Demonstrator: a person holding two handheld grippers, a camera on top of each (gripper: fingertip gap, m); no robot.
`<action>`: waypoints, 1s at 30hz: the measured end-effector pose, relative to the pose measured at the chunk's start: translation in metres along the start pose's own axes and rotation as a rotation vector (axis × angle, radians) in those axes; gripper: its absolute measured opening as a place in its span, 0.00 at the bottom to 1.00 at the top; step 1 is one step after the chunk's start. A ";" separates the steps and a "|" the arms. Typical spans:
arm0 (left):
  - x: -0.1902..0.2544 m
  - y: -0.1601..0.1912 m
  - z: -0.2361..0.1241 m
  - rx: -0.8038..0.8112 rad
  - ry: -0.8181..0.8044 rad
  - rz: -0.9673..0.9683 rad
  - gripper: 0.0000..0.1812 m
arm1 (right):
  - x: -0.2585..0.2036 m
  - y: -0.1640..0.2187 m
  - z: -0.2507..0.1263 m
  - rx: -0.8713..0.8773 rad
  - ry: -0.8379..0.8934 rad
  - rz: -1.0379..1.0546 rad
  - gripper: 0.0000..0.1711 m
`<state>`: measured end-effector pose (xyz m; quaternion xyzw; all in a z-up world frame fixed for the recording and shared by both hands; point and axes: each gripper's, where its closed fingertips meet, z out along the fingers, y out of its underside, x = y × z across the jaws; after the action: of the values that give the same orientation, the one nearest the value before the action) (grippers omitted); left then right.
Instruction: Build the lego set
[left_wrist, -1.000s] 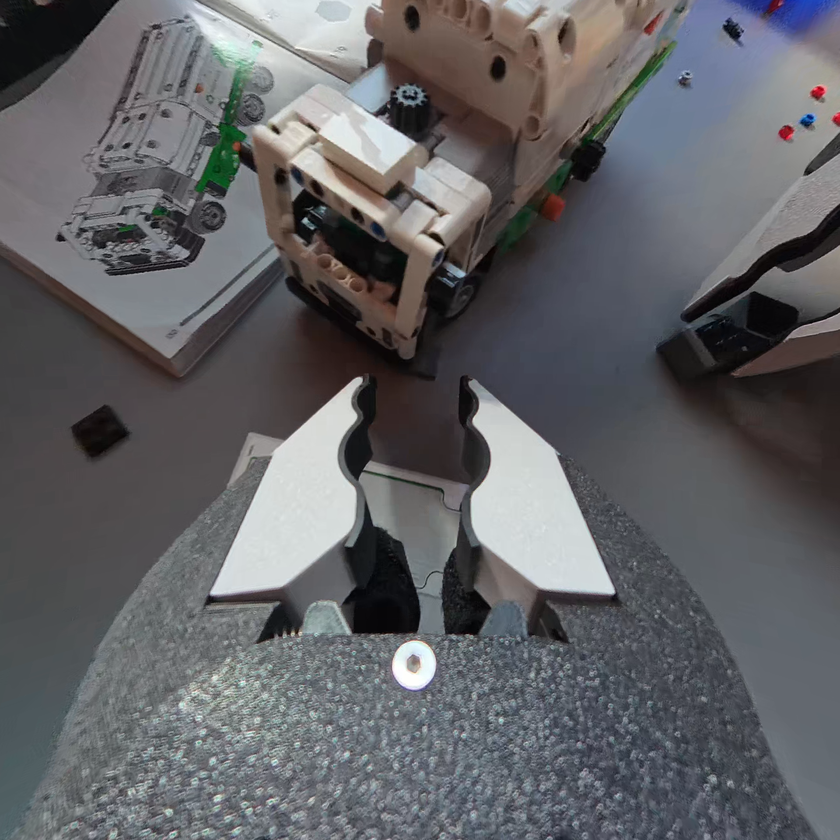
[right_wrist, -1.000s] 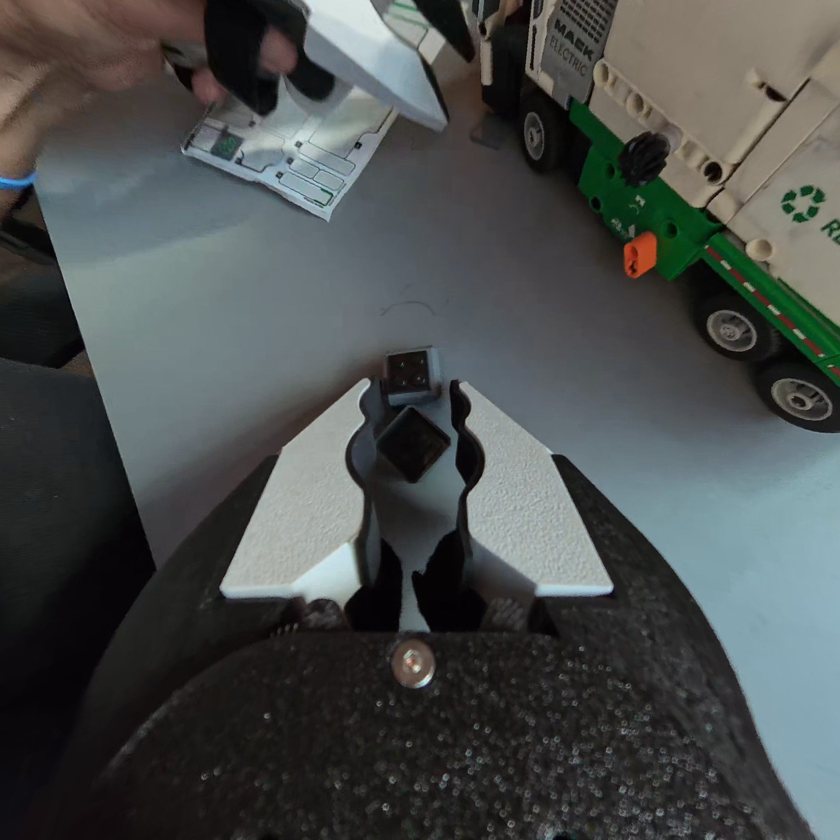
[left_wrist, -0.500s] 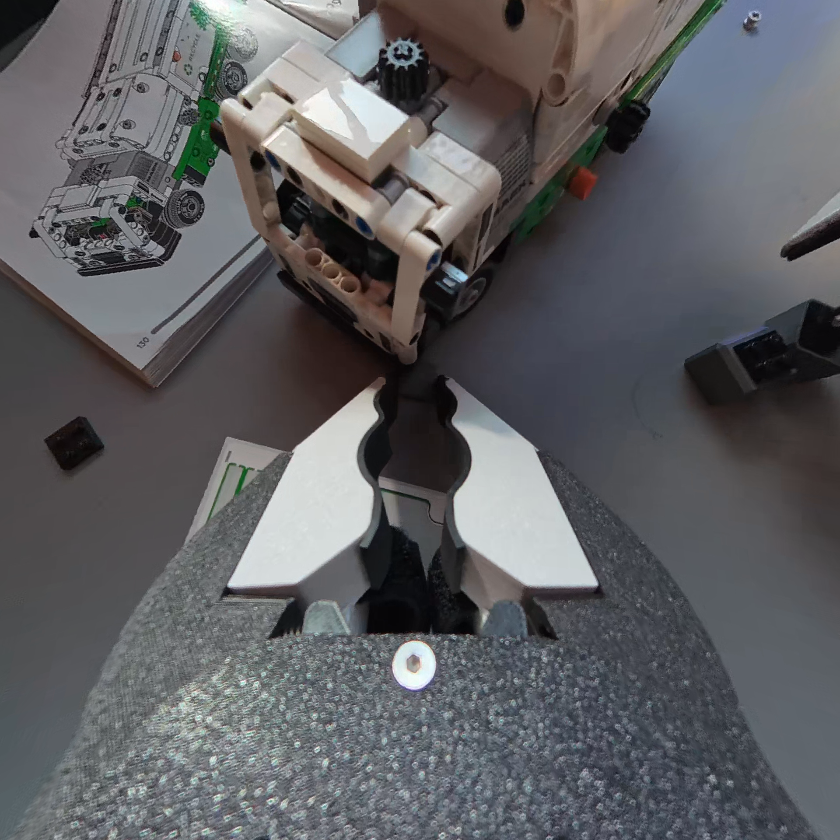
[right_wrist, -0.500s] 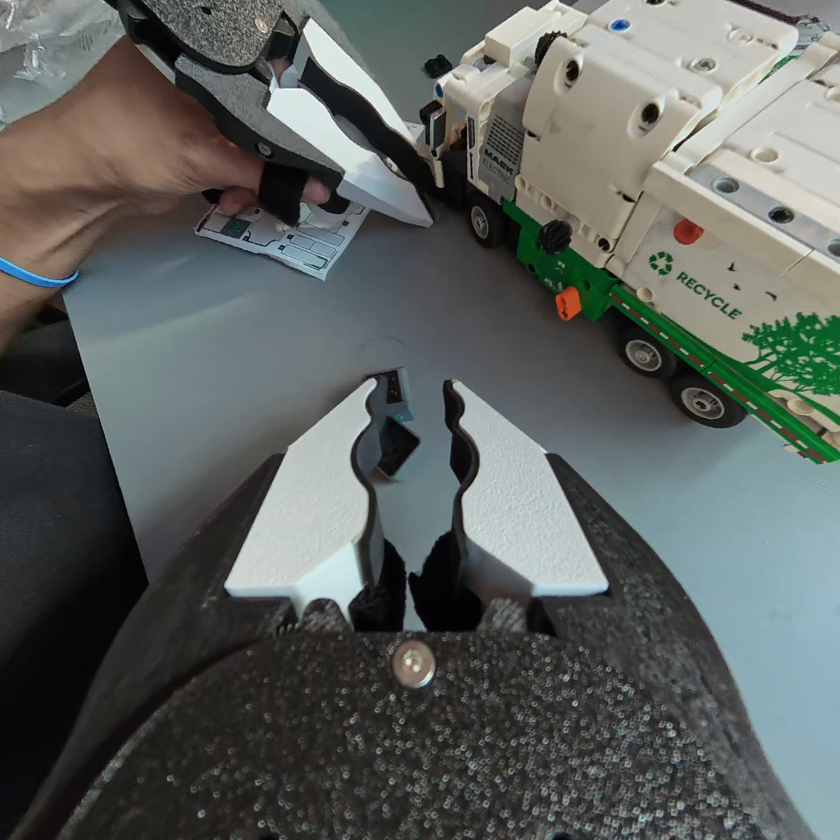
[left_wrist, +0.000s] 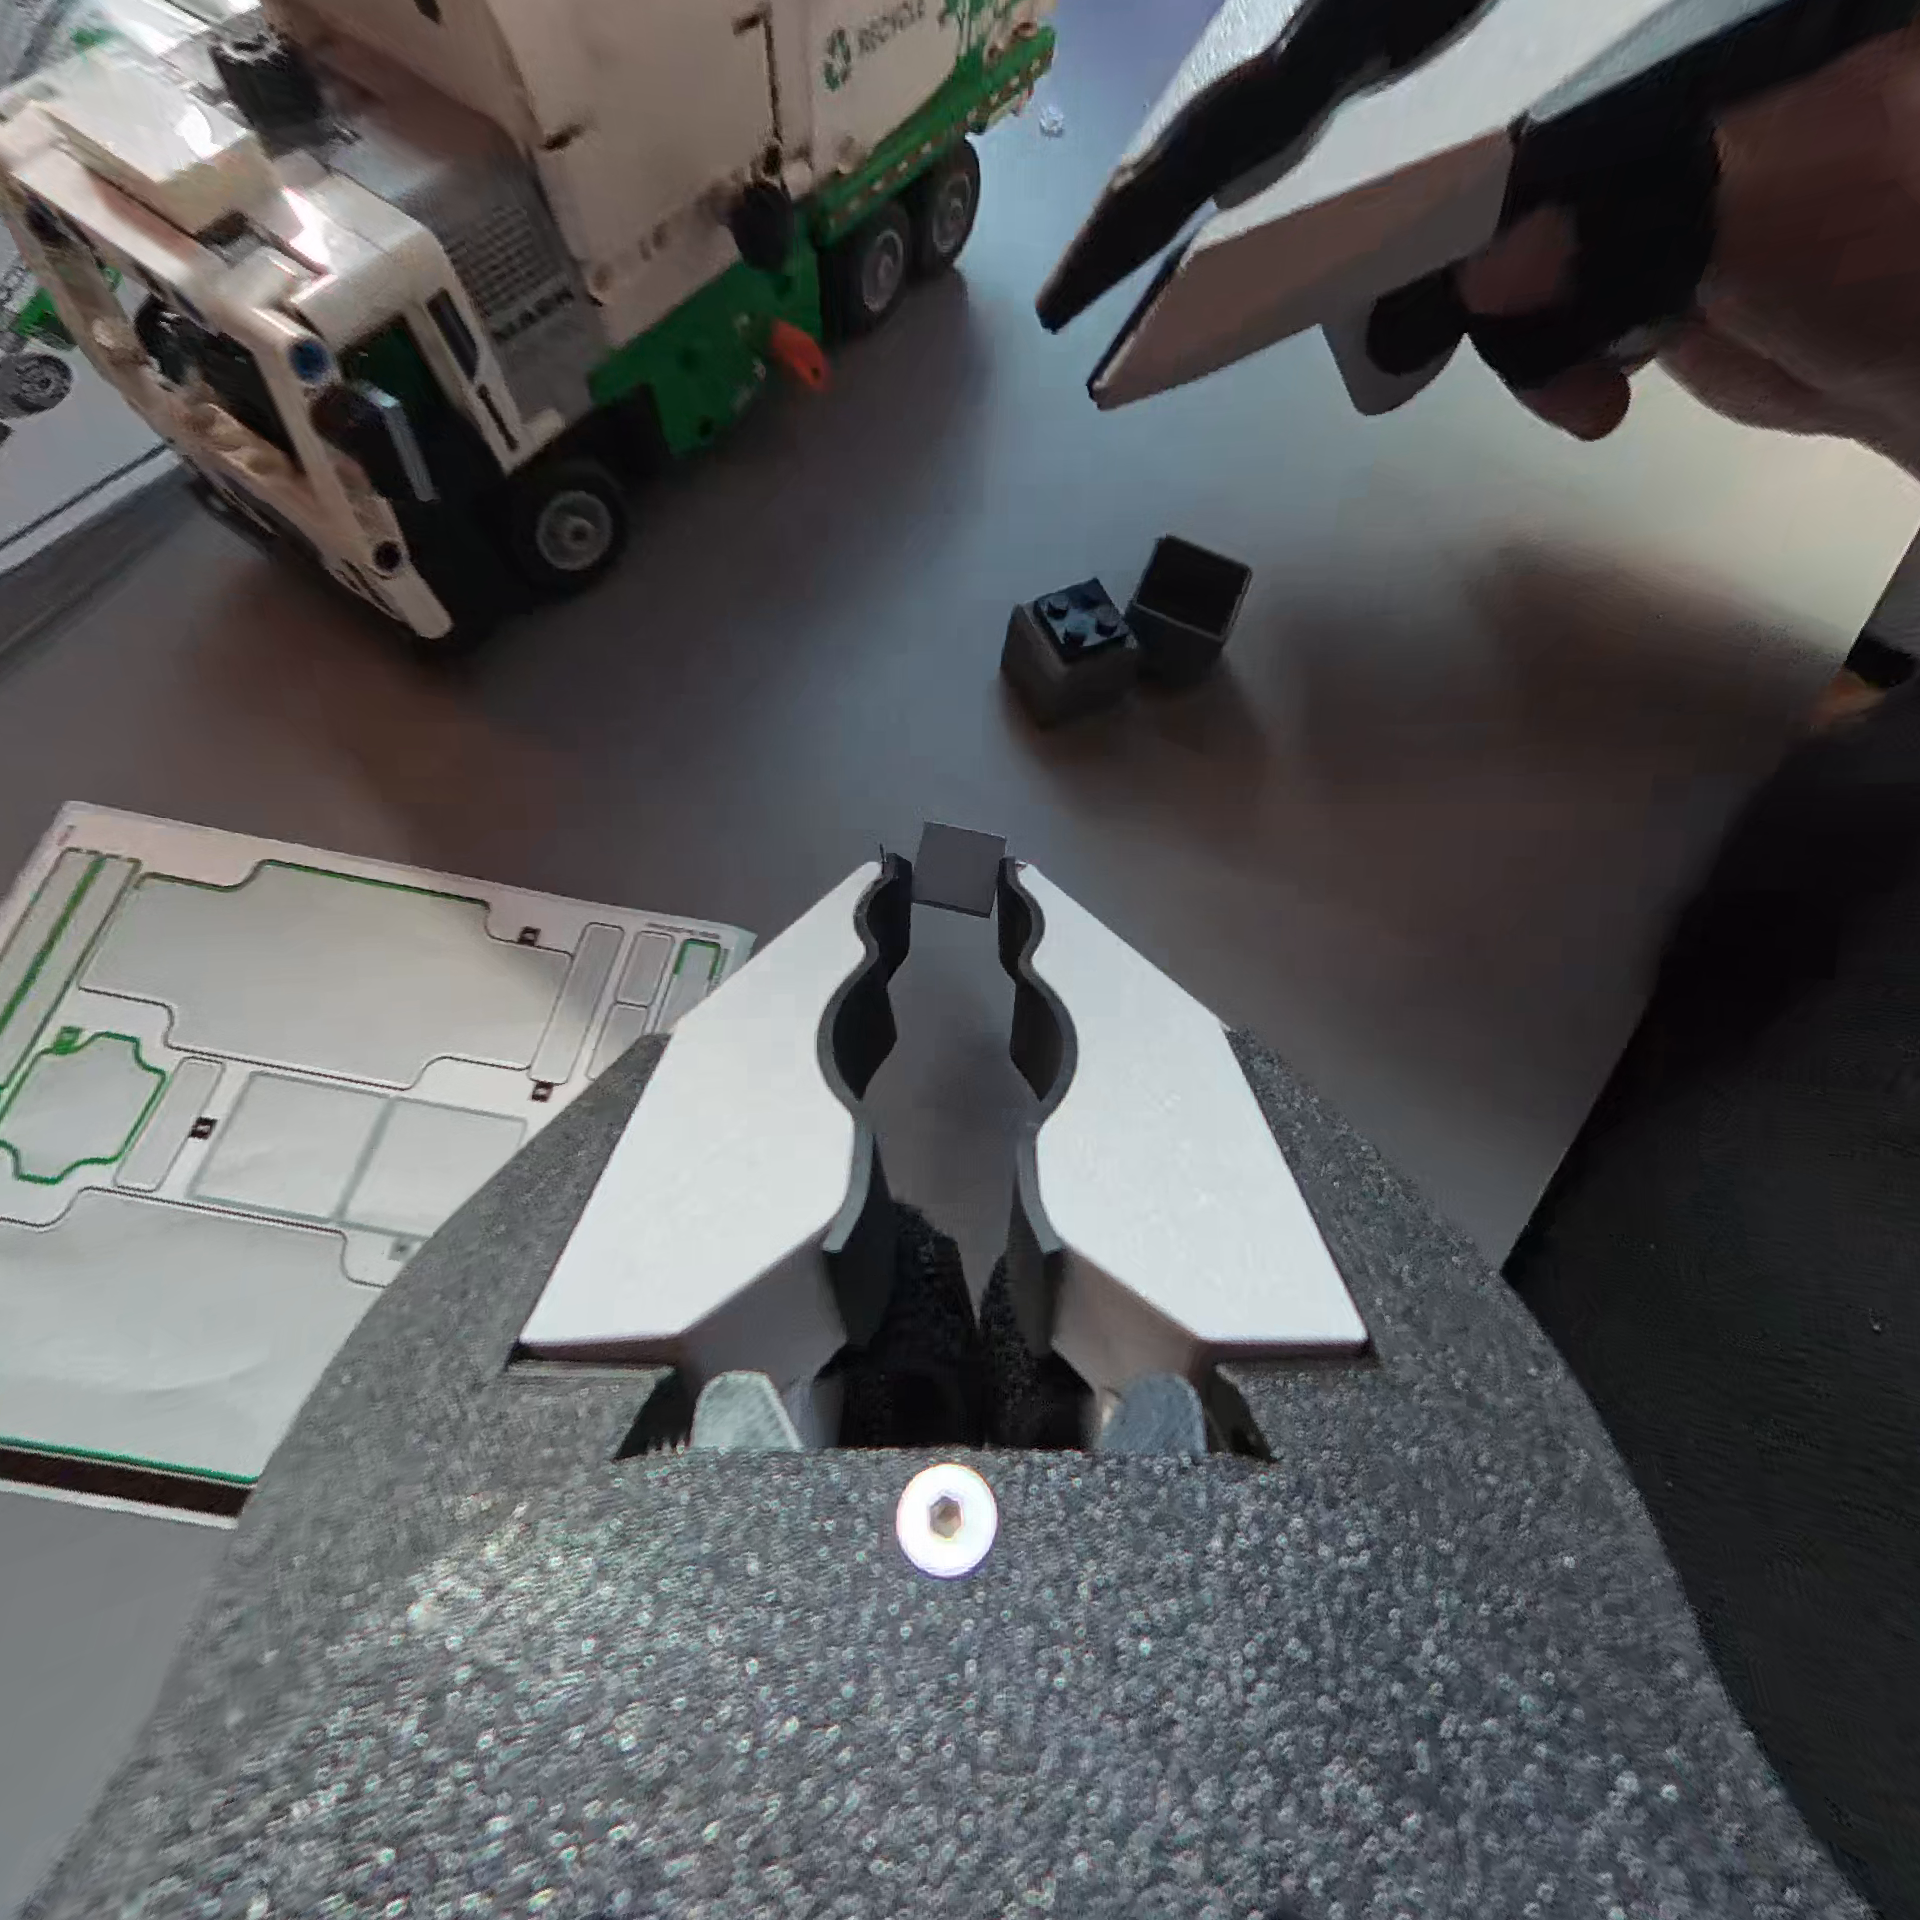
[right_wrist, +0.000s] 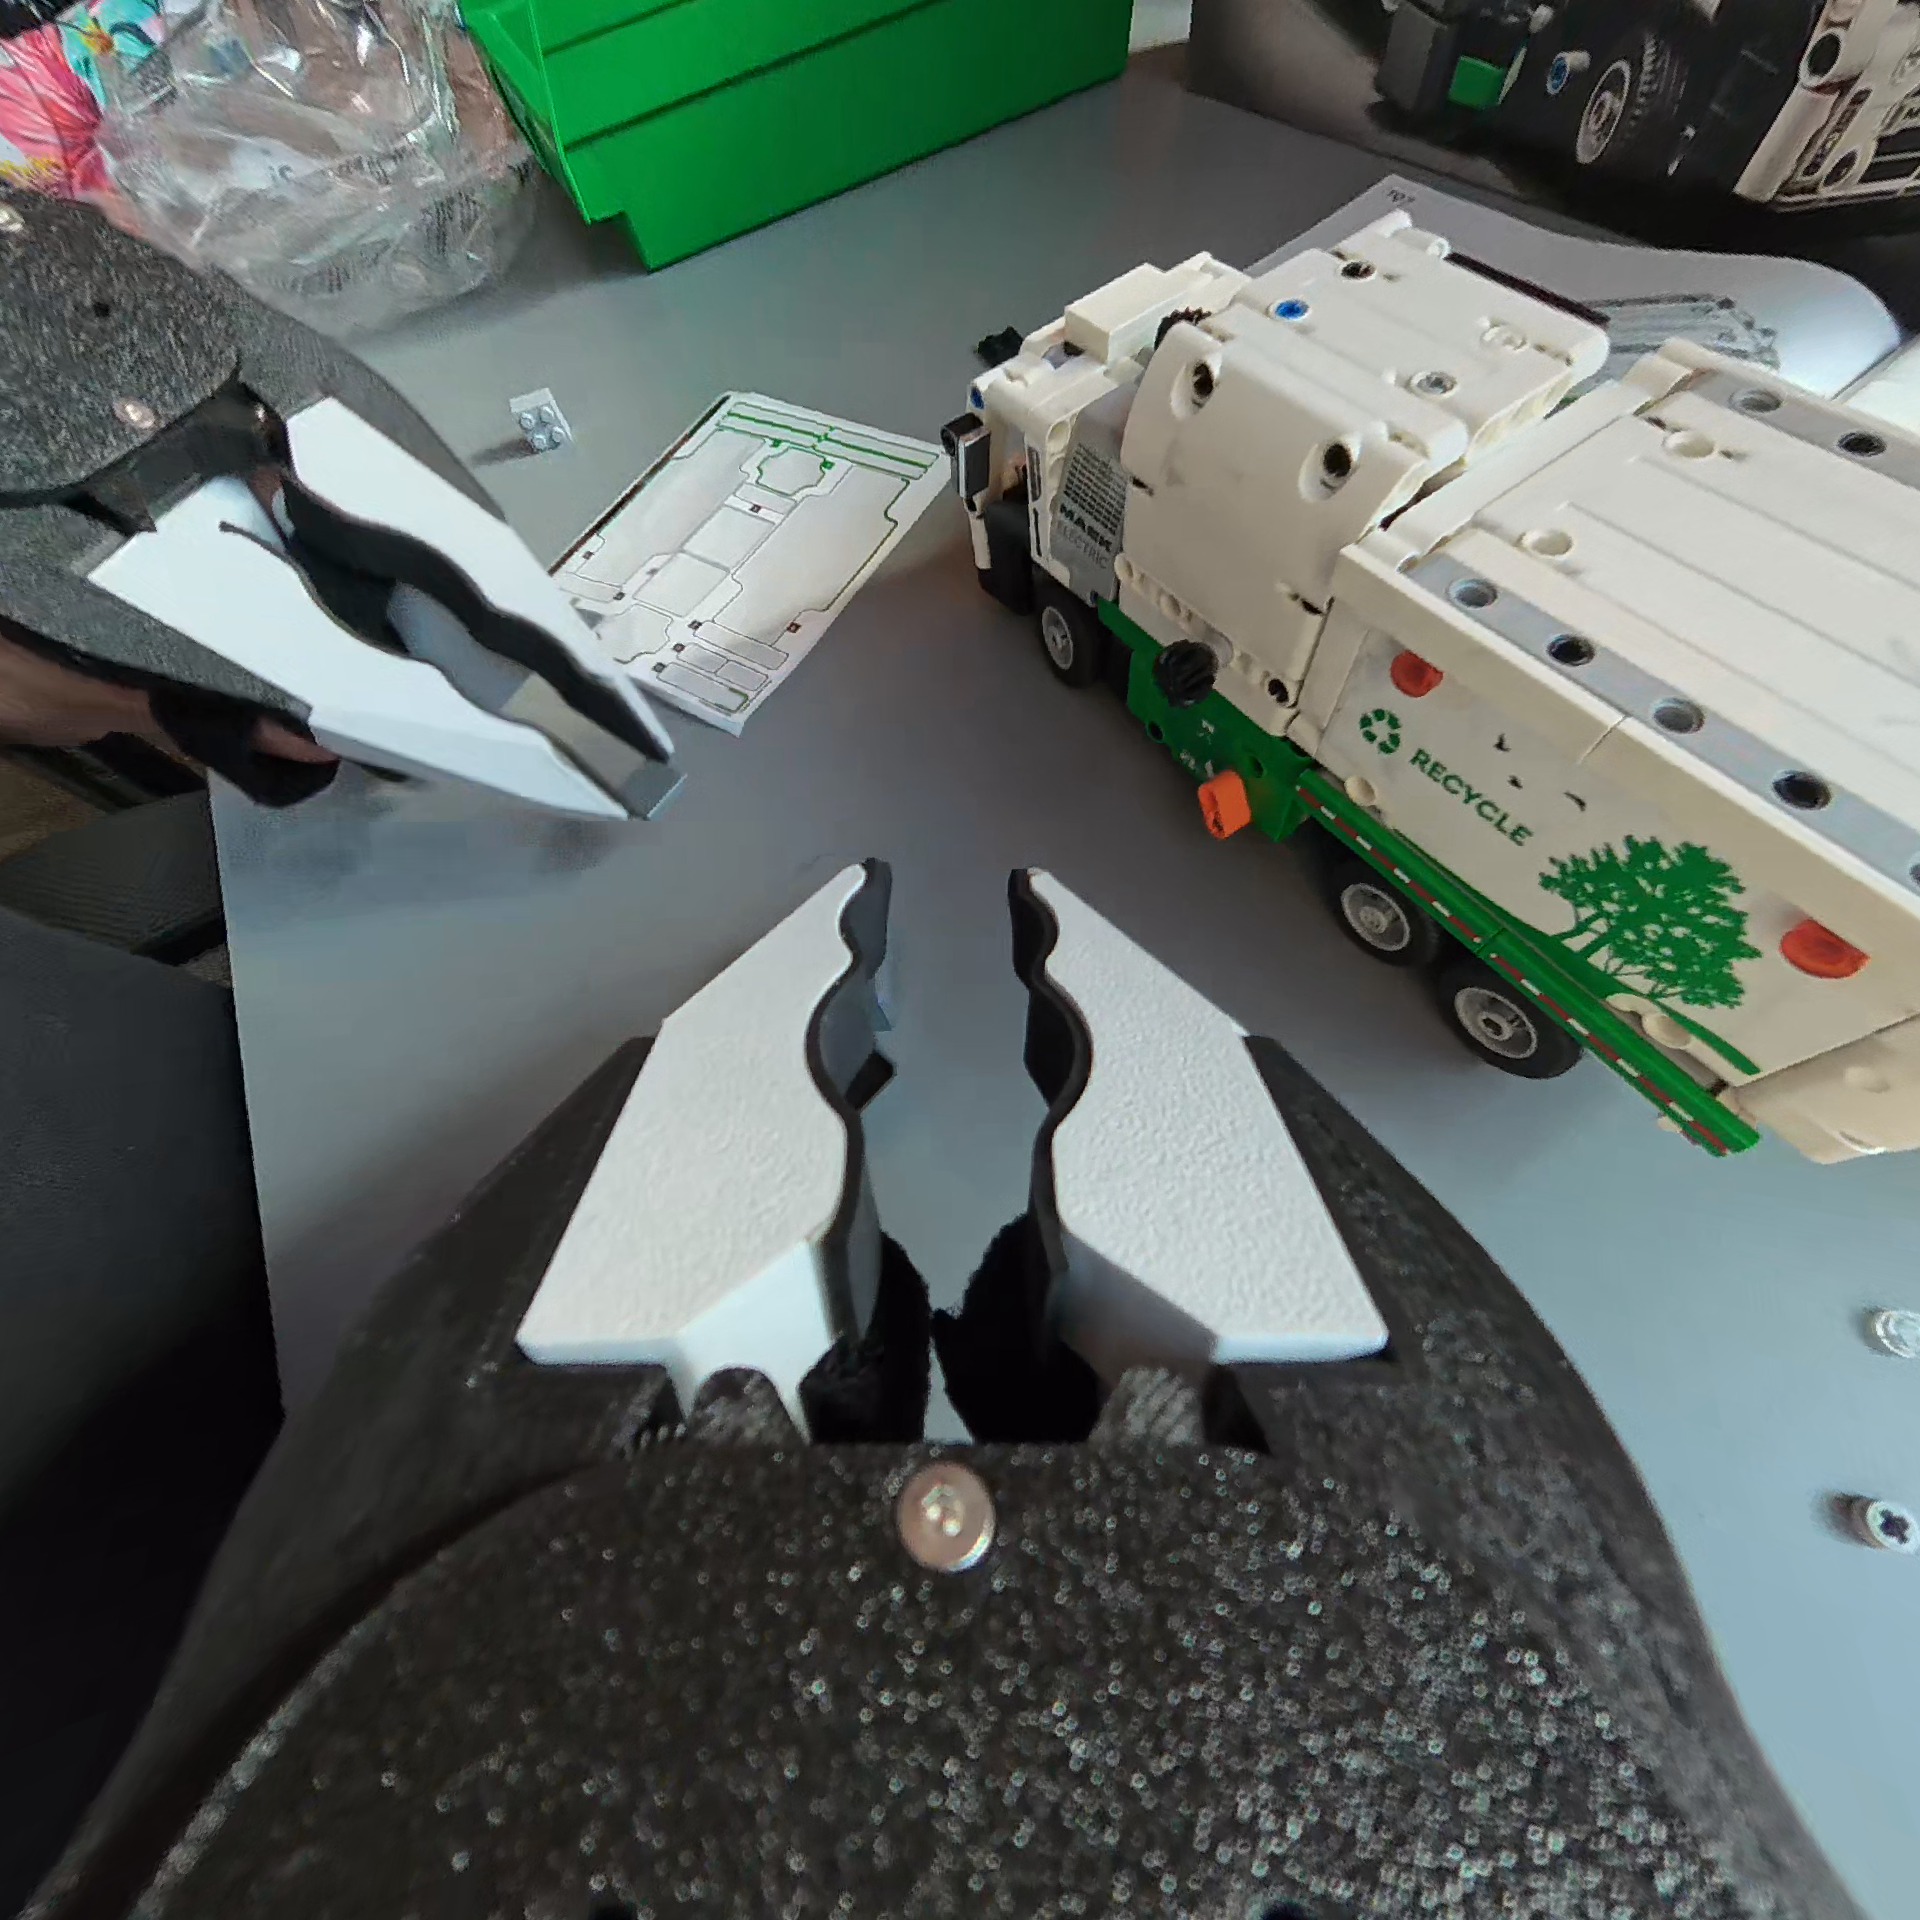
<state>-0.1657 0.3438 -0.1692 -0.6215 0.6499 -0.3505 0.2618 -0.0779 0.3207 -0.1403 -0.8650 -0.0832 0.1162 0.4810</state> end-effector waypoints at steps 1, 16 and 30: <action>0.004 0.003 0.002 -0.002 -0.002 0.009 0.08 | 0.002 -0.001 -0.001 0.015 0.007 -0.010 0.13; -0.014 0.015 0.012 -0.046 -0.116 0.071 0.13 | 0.015 0.007 -0.011 0.056 0.071 -0.038 0.13; -0.166 0.083 -0.126 -0.016 -0.480 -0.365 0.11 | 0.027 0.008 -0.018 0.066 0.085 -0.039 0.12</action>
<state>-0.3003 0.5230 -0.1715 -0.7953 0.4496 -0.2295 0.3357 -0.0468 0.3087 -0.1407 -0.8511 -0.0755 0.0728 0.5144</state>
